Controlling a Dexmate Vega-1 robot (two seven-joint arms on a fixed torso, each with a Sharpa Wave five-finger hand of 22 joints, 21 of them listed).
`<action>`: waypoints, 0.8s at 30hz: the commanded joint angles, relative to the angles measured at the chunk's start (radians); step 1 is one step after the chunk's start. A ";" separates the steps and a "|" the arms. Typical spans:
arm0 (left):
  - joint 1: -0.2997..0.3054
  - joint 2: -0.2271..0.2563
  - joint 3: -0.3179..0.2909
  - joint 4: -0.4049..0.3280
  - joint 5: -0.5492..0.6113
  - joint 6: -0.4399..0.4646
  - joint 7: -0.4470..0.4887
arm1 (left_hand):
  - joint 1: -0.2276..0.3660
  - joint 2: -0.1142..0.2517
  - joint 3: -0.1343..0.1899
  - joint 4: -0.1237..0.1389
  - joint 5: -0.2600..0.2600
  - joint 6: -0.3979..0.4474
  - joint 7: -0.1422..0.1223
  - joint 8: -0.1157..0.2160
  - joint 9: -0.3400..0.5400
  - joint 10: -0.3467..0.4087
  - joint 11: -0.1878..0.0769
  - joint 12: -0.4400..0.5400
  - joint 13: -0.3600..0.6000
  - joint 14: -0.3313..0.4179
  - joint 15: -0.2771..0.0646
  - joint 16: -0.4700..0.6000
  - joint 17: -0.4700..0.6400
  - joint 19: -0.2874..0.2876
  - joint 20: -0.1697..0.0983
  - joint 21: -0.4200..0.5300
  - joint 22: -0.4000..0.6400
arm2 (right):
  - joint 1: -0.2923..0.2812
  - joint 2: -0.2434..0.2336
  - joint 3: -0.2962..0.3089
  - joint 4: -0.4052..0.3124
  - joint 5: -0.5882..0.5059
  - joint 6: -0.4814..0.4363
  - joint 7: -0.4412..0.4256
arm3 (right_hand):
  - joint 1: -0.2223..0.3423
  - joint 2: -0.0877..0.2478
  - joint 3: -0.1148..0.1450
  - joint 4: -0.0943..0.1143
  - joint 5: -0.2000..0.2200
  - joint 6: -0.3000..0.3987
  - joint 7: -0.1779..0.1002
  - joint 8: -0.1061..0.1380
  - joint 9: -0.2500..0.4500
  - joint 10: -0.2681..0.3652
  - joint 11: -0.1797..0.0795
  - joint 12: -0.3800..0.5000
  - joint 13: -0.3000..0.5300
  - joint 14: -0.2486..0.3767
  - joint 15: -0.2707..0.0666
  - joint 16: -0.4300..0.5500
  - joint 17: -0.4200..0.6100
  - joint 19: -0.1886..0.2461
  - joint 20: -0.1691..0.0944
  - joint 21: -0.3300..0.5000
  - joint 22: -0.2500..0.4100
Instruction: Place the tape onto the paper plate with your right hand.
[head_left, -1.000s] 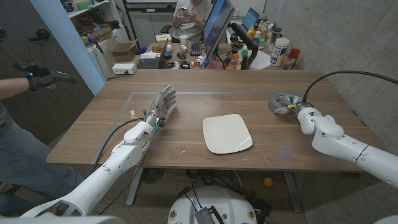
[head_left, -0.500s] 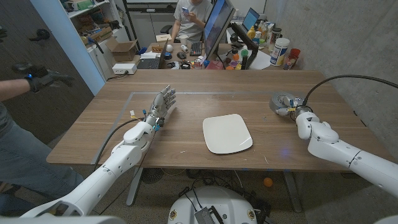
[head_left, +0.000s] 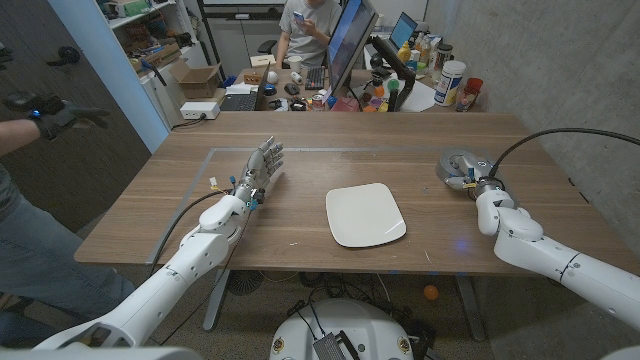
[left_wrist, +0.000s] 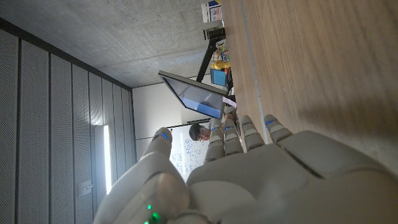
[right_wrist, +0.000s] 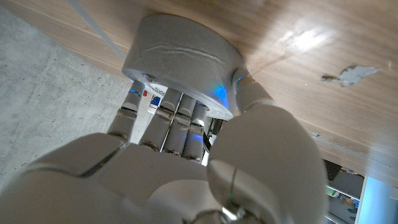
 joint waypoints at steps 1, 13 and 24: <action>-0.004 -0.003 0.004 0.007 0.000 0.000 -0.005 | -0.006 0.001 0.003 -0.002 0.002 0.006 0.001 0.003 0.006 0.006 -0.004 0.001 0.005 0.008 0.000 0.002 0.004 0.001 0.009 -0.003 0.005 | -0.022 -0.015 0.019 -0.048 -0.032 0.005 -0.086 | 0.121 0.118 0.008 -0.002 0.002 0.148 -0.125 0.012 0.009 0.028 -0.016 -0.006 -0.003 0.065 -0.123 -0.009 0.004 0.233 -0.177 -0.007 0.007; -0.009 -0.001 0.002 0.012 -0.002 0.001 -0.009 | -0.008 0.001 0.003 -0.003 0.002 0.008 0.003 0.003 0.006 0.007 -0.004 0.001 0.005 0.009 0.000 0.001 0.005 0.001 0.010 -0.003 0.005 | -0.034 -0.005 0.035 -0.059 -0.055 0.011 -0.138 | 0.118 0.113 0.007 0.005 -0.003 0.158 -0.116 0.025 0.015 0.043 -0.014 -0.009 -0.011 0.052 -0.121 -0.030 -0.001 0.227 -0.182 -0.015 0.006; -0.019 -0.006 0.005 0.025 -0.004 0.003 -0.018 | -0.009 0.002 0.004 -0.004 0.002 0.008 0.002 0.002 0.006 0.008 -0.004 0.002 0.005 0.009 0.000 0.001 0.005 0.001 0.011 -0.004 0.005 | -0.051 -0.003 0.064 -0.086 -0.071 0.007 -0.186 | 0.119 0.113 0.003 0.007 -0.005 0.162 -0.110 0.030 0.017 0.054 -0.011 -0.011 -0.016 0.058 -0.123 -0.030 0.003 0.228 -0.183 -0.018 0.006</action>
